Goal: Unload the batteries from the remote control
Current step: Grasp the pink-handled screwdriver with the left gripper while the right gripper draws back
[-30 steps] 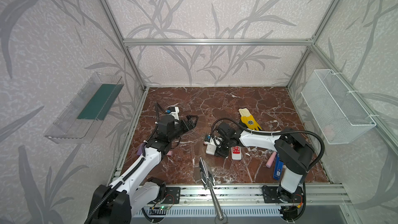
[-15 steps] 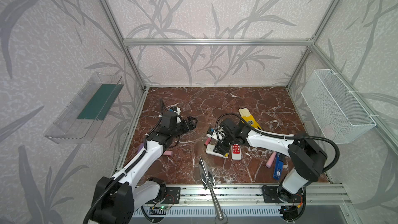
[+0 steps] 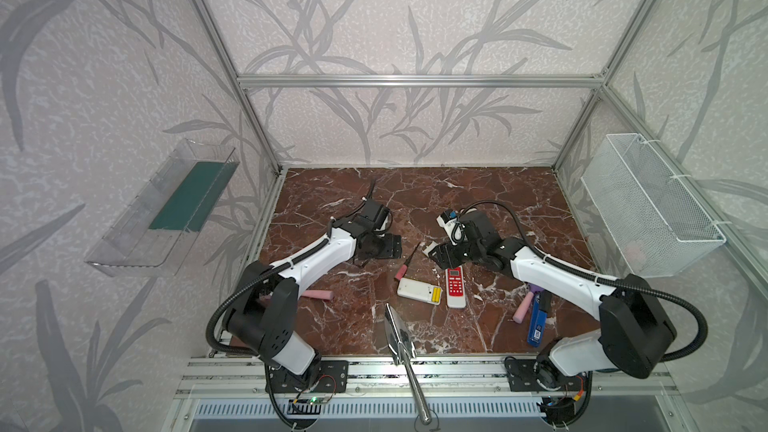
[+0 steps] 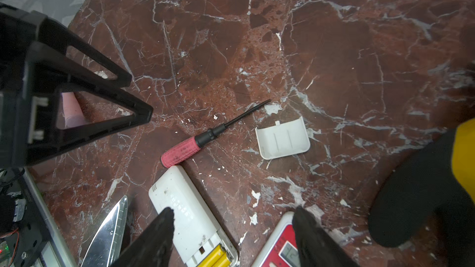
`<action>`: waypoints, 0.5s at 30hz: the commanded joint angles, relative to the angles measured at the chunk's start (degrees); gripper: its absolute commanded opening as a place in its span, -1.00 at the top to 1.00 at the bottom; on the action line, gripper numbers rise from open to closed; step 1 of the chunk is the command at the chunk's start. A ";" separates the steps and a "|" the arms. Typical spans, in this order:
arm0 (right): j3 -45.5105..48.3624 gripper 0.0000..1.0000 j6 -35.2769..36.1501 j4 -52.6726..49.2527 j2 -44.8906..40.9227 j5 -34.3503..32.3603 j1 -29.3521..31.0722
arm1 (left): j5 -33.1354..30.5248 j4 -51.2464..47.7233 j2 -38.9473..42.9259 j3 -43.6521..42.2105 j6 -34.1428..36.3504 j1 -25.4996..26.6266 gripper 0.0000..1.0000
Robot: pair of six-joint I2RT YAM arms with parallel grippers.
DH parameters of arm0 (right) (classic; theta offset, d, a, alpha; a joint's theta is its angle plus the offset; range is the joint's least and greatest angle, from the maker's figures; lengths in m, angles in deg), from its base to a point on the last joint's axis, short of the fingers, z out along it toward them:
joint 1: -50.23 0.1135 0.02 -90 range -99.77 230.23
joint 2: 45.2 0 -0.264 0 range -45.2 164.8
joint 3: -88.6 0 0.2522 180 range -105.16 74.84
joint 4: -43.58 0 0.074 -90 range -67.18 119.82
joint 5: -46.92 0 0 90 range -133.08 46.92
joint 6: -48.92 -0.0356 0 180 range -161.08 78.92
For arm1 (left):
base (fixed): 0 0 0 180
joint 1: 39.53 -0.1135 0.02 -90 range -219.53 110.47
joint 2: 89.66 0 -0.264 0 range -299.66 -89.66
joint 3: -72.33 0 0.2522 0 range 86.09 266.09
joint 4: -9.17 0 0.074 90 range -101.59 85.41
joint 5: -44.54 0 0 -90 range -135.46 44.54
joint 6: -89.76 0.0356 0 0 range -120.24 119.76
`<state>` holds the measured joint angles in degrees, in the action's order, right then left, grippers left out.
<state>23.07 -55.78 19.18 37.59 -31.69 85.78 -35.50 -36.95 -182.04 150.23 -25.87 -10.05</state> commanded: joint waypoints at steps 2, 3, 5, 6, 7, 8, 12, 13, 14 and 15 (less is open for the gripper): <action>1.84 -0.43 -4.19 -2.96 -3.06 -4.74 -1.31 | -7.00 -8.39 -6.18 6.50 4.15 3.13 -0.62; 2.55 -0.42 -4.89 -2.68 -3.61 -4.51 -1.99 | -8.05 -9.36 -7.98 8.02 4.50 4.00 -0.59; 4.03 -0.41 -5.90 -2.02 -4.67 -3.67 -3.44 | -9.36 -11.22 -11.02 10.81 5.17 5.33 -0.55; 4.79 -0.40 -6.15 -1.74 -5.22 -3.19 -4.03 | -10.28 -12.23 -12.56 12.20 5.36 5.88 -0.51; 5.48 -0.40 -6.22 -1.50 -5.88 -2.96 -4.46 | -11.16 -13.25 -13.94 13.49 5.54 6.48 -0.48; 6.02 -0.40 -6.18 -1.40 -6.41 -2.96 -4.69 | -11.97 -13.95 -15.04 14.47 5.73 7.02 -0.46; 7.77 -0.39 -5.74 -1.50 -8.47 -3.39 -5.33 | -12.91 -15.93 -18.72 17.43 5.85 8.51 -0.35; 8.19 -0.39 -5.63 -1.52 -8.86 -3.36 -5.48 | -12.94 -16.25 -19.35 17.95 5.85 8.78 -0.33; 8.50 -0.39 -5.54 -1.58 -9.24 -3.35 -5.58 | -12.96 -16.56 -19.93 18.40 5.69 9.01 -0.31; 8.79 -0.38 -5.54 -1.44 -9.53 -3.38 -5.64 | -12.94 -16.92 -20.65 18.87 5.59 9.27 -0.30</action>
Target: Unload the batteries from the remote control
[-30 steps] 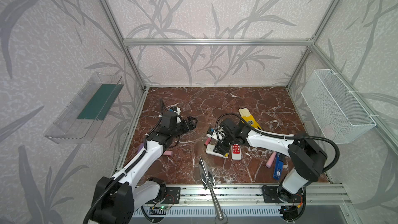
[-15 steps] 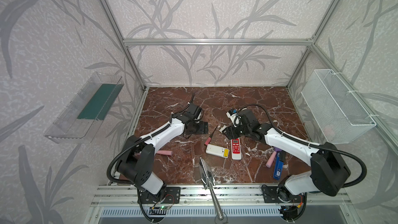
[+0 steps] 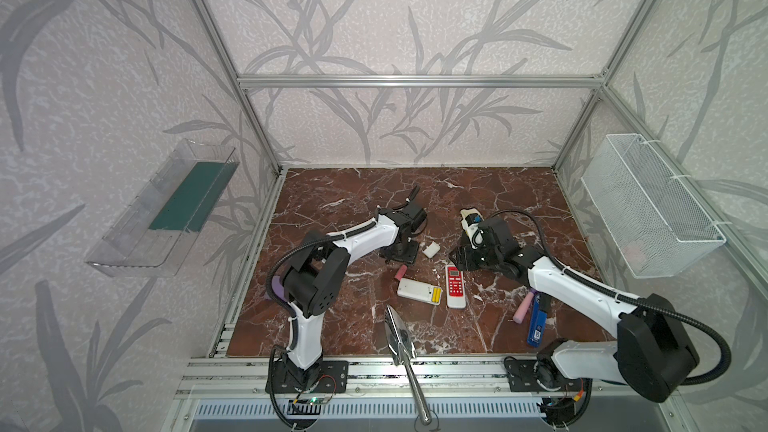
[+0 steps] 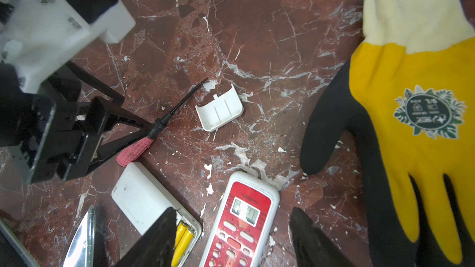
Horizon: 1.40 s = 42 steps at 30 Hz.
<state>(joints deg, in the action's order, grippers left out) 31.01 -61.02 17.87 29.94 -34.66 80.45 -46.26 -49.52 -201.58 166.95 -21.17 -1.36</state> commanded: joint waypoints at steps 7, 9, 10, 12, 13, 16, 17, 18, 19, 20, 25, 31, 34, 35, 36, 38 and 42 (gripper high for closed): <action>2.31 -0.38 -0.18 0.78 -2.62 -0.17 -0.75 | -2.48 -5.96 -5.01 4.89 0.10 1.39 -0.06; 2.40 -0.37 -0.10 0.86 -2.65 -0.05 -0.77 | -2.60 -6.05 -5.60 5.14 -0.06 1.54 0.01; 2.57 -0.37 -0.11 0.90 -2.68 -0.08 -0.74 | -2.52 -6.05 -5.77 5.22 -0.08 1.55 0.04; 2.92 -0.37 -0.03 1.12 -2.82 -0.16 -0.77 | -2.46 -5.97 -6.03 5.16 -0.23 1.49 0.08; 3.07 -0.37 -0.03 1.35 -2.85 -0.21 -0.85 | -2.34 -5.98 -6.13 5.11 -0.25 1.52 0.10; 3.16 -0.36 0.04 1.64 -2.73 -0.24 -0.85 | -1.82 -5.98 -6.61 5.00 -0.39 1.56 0.15; 3.24 -0.36 0.07 1.66 -2.76 -0.22 -0.81 | -1.59 -5.94 -6.83 4.93 -0.43 1.59 0.16; 3.32 -0.36 0.03 1.79 -2.71 -0.25 -0.93 | -1.26 -5.96 -7.03 4.88 -0.43 1.63 0.18; 3.39 -0.36 0.07 2.01 -2.72 -0.25 -0.87 | -1.09 -5.96 -7.34 4.88 -0.43 1.57 0.21; 3.49 -0.36 0.08 2.12 -2.65 -0.25 -0.92 | -1.09 -5.96 -7.69 4.91 -0.43 1.57 0.23; 3.74 -0.35 -0.12 2.36 -2.60 -0.21 -0.94 | -0.65 -5.79 -8.92 5.01 -0.78 1.58 0.49; 4.42 -0.35 -0.18 4.05 -2.36 0.83 -0.92 | -1.42 -5.58 -8.99 4.97 -2.20 1.38 0.91; 4.94 -0.35 -0.19 5.81 -2.39 2.47 -0.87 | -1.73 -3.75 -6.84 4.07 -3.46 1.09 1.00; 5.13 -0.35 -0.19 6.21 -2.36 2.89 -0.91 | -1.38 -2.78 -5.75 3.55 -3.82 0.89 1.00; 5.25 -0.35 -0.21 6.82 -2.36 3.45 -0.92 | -0.89 -1.53 -4.36 2.90 -4.22 0.57 1.00; 5.67 -0.35 -0.18 8.13 -2.52 4.68 -0.89 | 0.08 1.08 -1.12 1.50 -4.77 0.02 1.00; 6.64 -0.34 -0.39 11.26 -3.52 6.30 -0.88 | 3.21 6.82 6.14 -1.81 -6.18 -1.49 1.00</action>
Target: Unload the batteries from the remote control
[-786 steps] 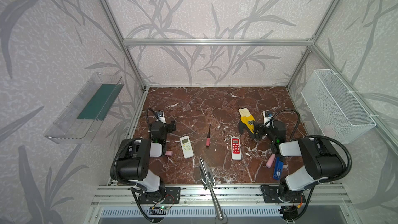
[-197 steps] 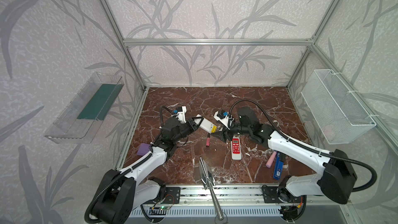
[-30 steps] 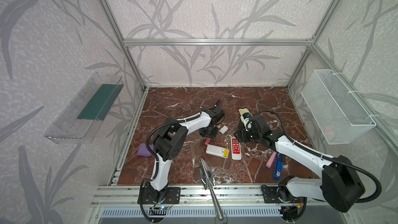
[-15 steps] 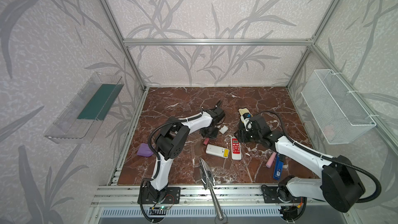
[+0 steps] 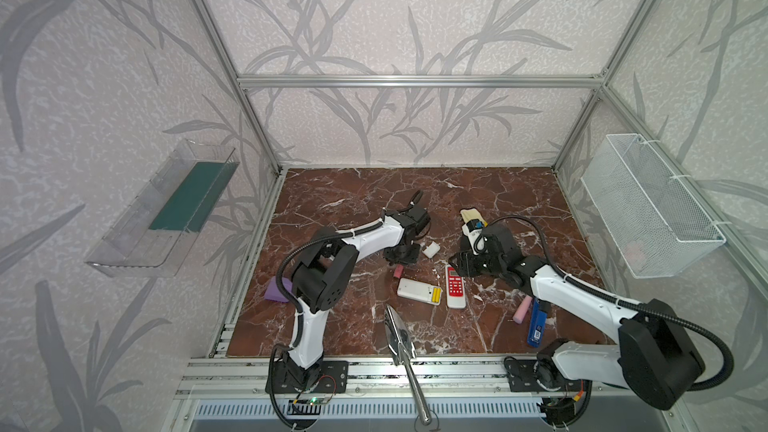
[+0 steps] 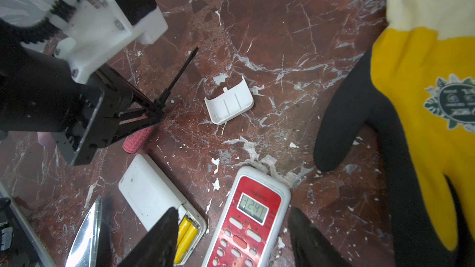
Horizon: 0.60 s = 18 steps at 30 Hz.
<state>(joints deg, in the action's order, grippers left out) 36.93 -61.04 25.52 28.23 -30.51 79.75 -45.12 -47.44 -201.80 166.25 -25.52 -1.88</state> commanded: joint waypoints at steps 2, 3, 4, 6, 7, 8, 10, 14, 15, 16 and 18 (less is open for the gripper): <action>1.14 -0.34 -0.34 4.75 -2.45 2.68 -0.20 | 4.59 8.05 9.91 -3.16 -2.64 -1.60 1.00; 1.30 -0.33 -0.26 5.36 -2.79 2.94 -0.25 | 6.01 10.15 11.87 -4.53 -3.33 -2.07 1.00; 1.47 -0.33 -0.18 5.87 -3.30 3.32 -0.21 | 7.44 12.59 13.79 -6.11 -4.28 -2.33 1.00; 1.91 -0.32 0.10 6.97 -4.59 4.04 -0.11 | 9.97 17.29 17.35 -9.23 -6.21 -3.01 1.00; 2.11 -0.32 0.33 7.59 -5.36 4.39 -0.10 | 11.15 19.92 19.11 -10.98 -7.39 -3.32 1.00; 2.40 -0.31 0.45 8.08 -6.08 4.74 -0.11 | 12.03 22.63 20.75 -12.65 -8.34 -3.45 1.00; 2.83 -0.30 0.79 8.98 -7.81 5.26 -0.01 | 12.81 28.81 24.16 -16.27 -11.59 -3.76 1.00; 2.96 -0.28 1.43 10.28 -11.03 5.96 0.68 | 13.02 39.22 29.59 -22.89 -17.99 -4.09 1.00; 2.60 -0.27 1.82 10.10 -11.59 5.97 1.06 | 12.89 40.87 30.64 -23.89 -19.52 -4.08 1.00; 2.05 -0.27 2.18 9.74 -12.02 5.74 1.55 | 12.93 42.63 31.53 -24.91 -20.93 -4.10 1.00; 0.95 -0.25 2.92 9.06 -12.26 5.11 2.65 | 12.93 45.34 32.90 -26.49 -23.83 -4.16 1.00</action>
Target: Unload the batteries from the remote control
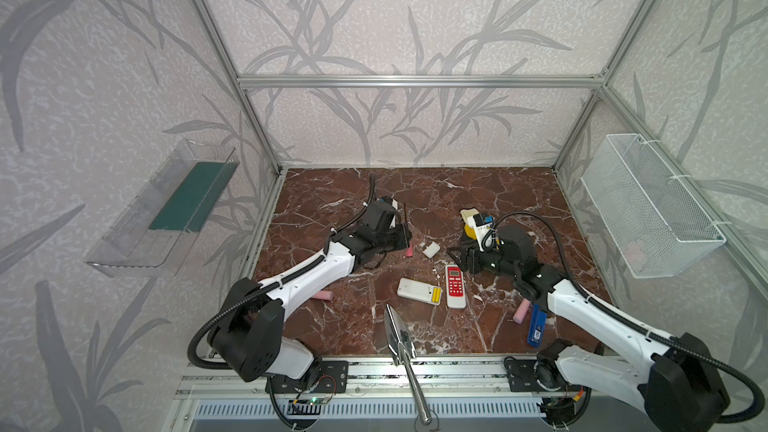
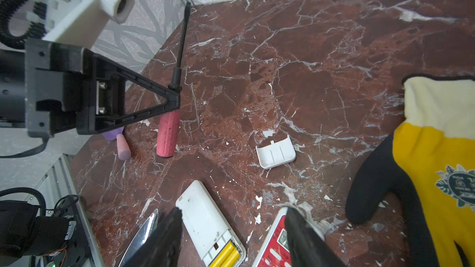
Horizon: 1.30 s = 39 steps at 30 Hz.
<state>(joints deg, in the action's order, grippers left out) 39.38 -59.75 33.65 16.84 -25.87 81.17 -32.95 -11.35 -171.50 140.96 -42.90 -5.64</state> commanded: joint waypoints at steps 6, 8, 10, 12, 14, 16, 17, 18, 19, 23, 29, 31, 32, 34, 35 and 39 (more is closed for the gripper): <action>-4.44 -0.20 3.58 0.98 0.69 -2.33 5.94 | 1.25 18.34 5.01 -5.66 -17.08 -0.49 1.00; -4.91 -0.20 3.73 2.60 1.21 -3.65 7.46 | 1.42 20.08 5.10 -6.41 -19.77 -0.49 1.00; -5.63 -0.17 3.84 3.90 2.12 -5.17 8.97 | 1.57 22.05 5.31 -7.35 -22.54 -0.50 1.00; -6.62 -0.15 4.31 4.65 3.38 -6.40 10.19 | 1.46 22.91 5.49 -7.76 -24.05 -0.49 1.00; -7.28 -0.15 4.65 6.13 4.81 -7.23 11.10 | 1.33 22.84 5.54 -7.89 -25.28 -0.49 1.00; -7.74 -0.15 4.97 7.85 6.01 -8.45 11.81 | 1.46 23.42 5.69 -8.20 -26.69 -0.49 1.00; -7.77 -0.15 5.13 8.91 6.52 -8.89 11.93 | 1.67 23.78 5.71 -8.37 -27.22 -0.50 1.00; -7.79 -0.15 5.17 10.14 7.08 -9.27 11.95 | 1.94 24.36 5.68 -8.67 -28.00 -0.49 1.00; -8.02 -0.15 5.27 10.88 7.74 -9.43 11.95 | 1.82 24.80 5.80 -8.96 -28.70 -0.53 1.00; -9.42 -0.15 5.76 12.26 9.65 -9.47 11.95 | 2.17 26.05 6.01 -9.93 -31.08 -0.49 1.00; -12.22 -0.14 5.84 12.33 12.10 -9.56 11.95 | 2.51 29.04 6.71 -11.72 -34.06 -0.51 1.00; -13.55 -0.13 5.84 11.48 13.12 -9.32 11.95 | 2.37 29.44 7.10 -12.10 -34.68 -0.49 1.00; -13.87 -0.12 5.84 11.40 13.48 -9.22 11.95 | 2.34 29.97 7.13 -12.36 -34.92 -0.50 1.00; -14.66 -0.10 5.54 11.00 14.22 -8.92 11.95 | 2.17 30.23 7.44 -12.60 -35.29 -0.49 1.00; -15.08 -0.09 5.49 10.70 14.53 -8.80 11.93 | 2.10 30.36 7.55 -12.73 -35.47 -0.49 1.00; -15.95 -0.04 4.99 9.45 15.50 -8.42 11.95 | 1.97 31.51 7.55 -13.12 -36.35 -0.49 1.00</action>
<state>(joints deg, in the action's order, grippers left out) 25.37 -54.62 43.53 31.97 -34.61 92.88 -30.85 16.99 -165.58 128.33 -77.50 -5.86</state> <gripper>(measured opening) 0.524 0.160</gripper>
